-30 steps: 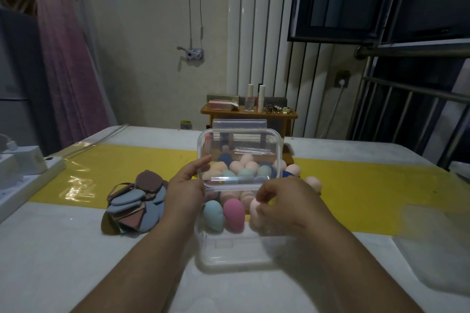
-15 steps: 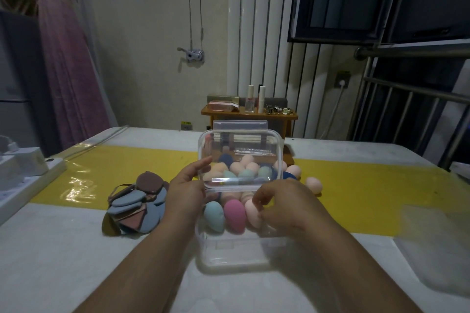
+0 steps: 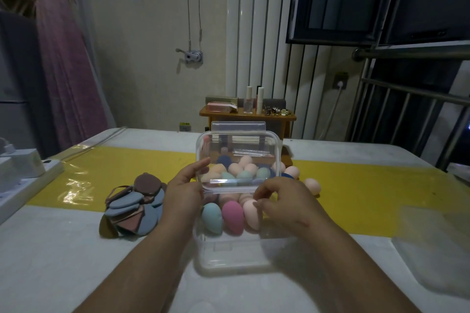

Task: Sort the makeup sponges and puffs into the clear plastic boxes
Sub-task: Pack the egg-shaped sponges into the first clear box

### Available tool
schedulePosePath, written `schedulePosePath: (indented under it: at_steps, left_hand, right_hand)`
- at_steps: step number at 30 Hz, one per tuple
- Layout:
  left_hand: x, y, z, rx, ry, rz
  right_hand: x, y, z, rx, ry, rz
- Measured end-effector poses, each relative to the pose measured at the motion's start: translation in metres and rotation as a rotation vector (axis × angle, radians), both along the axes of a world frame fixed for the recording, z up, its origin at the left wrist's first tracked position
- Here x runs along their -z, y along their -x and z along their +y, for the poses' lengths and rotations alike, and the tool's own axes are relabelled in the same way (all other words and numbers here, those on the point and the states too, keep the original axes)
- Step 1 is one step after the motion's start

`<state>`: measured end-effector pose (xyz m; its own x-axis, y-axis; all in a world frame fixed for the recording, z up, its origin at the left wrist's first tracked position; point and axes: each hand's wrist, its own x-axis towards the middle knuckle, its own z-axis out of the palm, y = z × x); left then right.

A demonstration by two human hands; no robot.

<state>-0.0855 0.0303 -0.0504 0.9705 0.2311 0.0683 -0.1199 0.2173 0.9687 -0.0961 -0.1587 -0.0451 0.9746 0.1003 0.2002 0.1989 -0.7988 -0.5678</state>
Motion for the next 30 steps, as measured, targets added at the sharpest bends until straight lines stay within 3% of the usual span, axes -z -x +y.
schedulePosePath:
  at_steps: [6,15,19,23,30]
  left_hand:
    - [0.001,-0.001,0.000,0.005,-0.003,-0.001]
    - [0.002,-0.001,0.000,0.011,0.025,-0.016]
    - [0.002,0.000,0.001,0.018,0.021,-0.017]
    - [0.002,-0.001,0.001,0.027,-0.006,-0.023]
    - [0.002,-0.001,0.001,0.030,0.013,-0.022]
  right_hand:
    - [0.002,-0.004,-0.004,0.027,-0.151,-0.094]
    - [0.010,-0.014,-0.021,0.271,-0.286,-0.171]
    - [0.021,-0.025,-0.033,0.356,-0.249,-0.089]
    - [0.034,-0.035,-0.043,0.483,-0.065,-0.043]
    - [0.035,-0.038,-0.050,0.517,0.020,0.046]
